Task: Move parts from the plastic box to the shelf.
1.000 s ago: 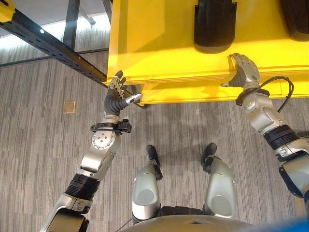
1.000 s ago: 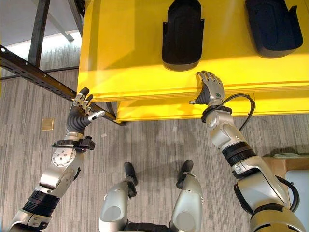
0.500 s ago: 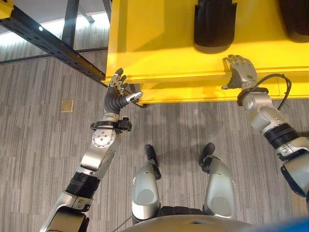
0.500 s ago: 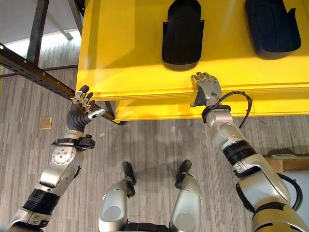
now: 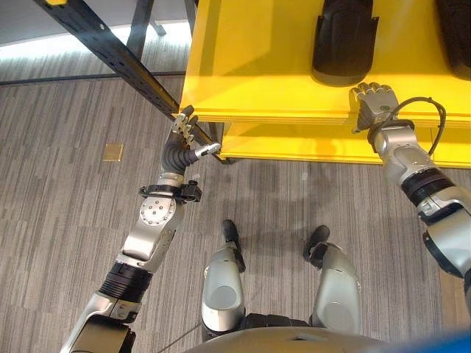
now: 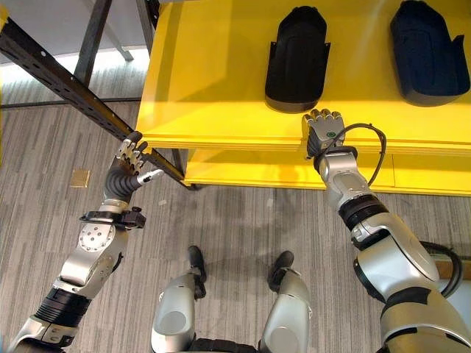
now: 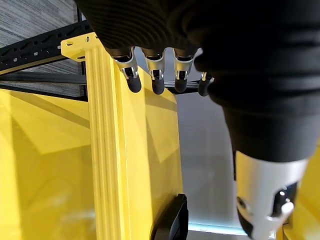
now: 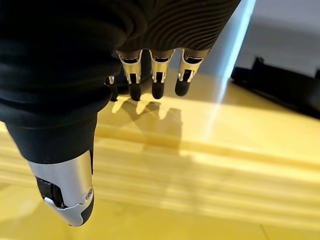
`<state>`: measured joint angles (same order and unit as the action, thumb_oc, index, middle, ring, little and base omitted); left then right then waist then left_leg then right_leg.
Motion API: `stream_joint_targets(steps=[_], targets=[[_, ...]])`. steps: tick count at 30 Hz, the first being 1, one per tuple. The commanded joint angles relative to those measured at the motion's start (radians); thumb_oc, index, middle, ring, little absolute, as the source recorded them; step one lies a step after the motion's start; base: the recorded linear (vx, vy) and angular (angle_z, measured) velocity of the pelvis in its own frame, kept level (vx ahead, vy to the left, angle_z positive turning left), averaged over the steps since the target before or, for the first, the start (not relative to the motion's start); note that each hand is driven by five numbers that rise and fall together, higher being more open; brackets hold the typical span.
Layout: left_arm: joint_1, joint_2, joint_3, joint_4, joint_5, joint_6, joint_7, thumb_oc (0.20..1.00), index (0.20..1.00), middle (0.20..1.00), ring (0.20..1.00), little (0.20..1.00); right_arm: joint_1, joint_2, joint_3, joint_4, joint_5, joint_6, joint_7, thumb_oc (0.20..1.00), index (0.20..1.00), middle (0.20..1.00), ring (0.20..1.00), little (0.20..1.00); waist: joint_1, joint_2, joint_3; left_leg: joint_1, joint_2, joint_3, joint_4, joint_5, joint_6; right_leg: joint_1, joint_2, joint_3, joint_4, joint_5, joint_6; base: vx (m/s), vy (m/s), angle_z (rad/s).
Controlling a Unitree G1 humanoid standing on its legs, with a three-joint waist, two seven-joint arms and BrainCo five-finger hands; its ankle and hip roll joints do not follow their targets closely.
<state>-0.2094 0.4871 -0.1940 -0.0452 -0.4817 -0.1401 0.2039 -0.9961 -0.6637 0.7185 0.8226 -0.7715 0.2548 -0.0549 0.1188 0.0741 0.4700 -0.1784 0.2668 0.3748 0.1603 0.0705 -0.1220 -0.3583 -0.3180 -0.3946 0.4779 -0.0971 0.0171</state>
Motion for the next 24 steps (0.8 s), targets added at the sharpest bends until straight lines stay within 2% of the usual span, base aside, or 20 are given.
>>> stream_joint_targets(steps=[1,3,5,13,19,24], targets=[[-0.031,0.045,-0.009,-0.033,0.005,-0.06,-0.024,1.0,1.0,1.0,1.0,1.0,-0.028,0.074,0.078,0.115,-0.008,-0.003,0.168,1.0,1.0,1.0,1.0,1.0,0.039,-0.013,0.038,-0.031,0.036,-0.014,0.057,-0.079,-0.016,0.034,-0.037,-0.008,0.056,-0.091,0.085,0.0,0.0,0.0],[-0.026,0.046,-0.008,-0.038,0.002,-0.061,-0.031,1.0,1.0,1.0,1.0,1.0,-0.034,0.09,0.095,0.13,0.0,0.011,0.237,1.0,1.0,1.0,1.0,1.0,0.046,-0.012,0.04,-0.035,0.036,-0.016,0.058,-0.077,-0.017,0.03,-0.041,-0.012,0.064,-0.093,0.084,0.0,0.0,0.0],[-0.023,0.047,-0.005,-0.044,-0.001,-0.056,-0.035,1.0,1.0,1.0,1.0,1.0,-0.026,0.095,0.101,0.13,0.009,0.003,0.231,1.0,1.0,1.0,1.0,1.0,0.048,-0.012,0.04,-0.036,0.036,-0.017,0.057,-0.075,-0.017,0.03,-0.042,-0.013,0.066,-0.093,0.084,0.0,0.0,0.0],[-0.024,0.045,-0.016,-0.042,0.002,-0.055,-0.054,1.0,1.0,1.0,1.0,1.0,-0.035,0.144,0.086,0.213,0.077,0.084,0.098,1.0,1.0,1.0,1.0,1.0,0.063,-0.003,0.041,-0.041,0.029,-0.025,0.054,-0.073,-0.012,0.026,-0.047,-0.013,0.065,-0.086,0.088,0.0,0.0,0.0],[-0.03,0.046,-0.025,-0.05,0.0,-0.048,-0.044,1.0,1.0,1.0,1.0,1.0,-0.059,0.15,0.037,0.277,0.136,0.108,0.02,1.0,1.0,1.0,1.0,1.0,0.07,0.007,0.045,-0.048,0.025,-0.034,0.062,-0.074,-0.011,0.025,-0.052,-0.015,0.076,-0.089,0.087,0.0,0.0,0.0],[-0.032,0.044,-0.038,-0.049,0.002,-0.053,-0.032,1.0,1.0,1.0,1.0,1.0,-0.078,0.145,0.004,0.315,0.157,0.108,-0.001,1.0,1.0,1.0,1.0,1.0,0.069,0.014,0.048,-0.048,0.025,-0.035,0.064,-0.074,-0.011,0.024,-0.056,-0.015,0.08,-0.09,0.085,0.01,0.003,0.01]])
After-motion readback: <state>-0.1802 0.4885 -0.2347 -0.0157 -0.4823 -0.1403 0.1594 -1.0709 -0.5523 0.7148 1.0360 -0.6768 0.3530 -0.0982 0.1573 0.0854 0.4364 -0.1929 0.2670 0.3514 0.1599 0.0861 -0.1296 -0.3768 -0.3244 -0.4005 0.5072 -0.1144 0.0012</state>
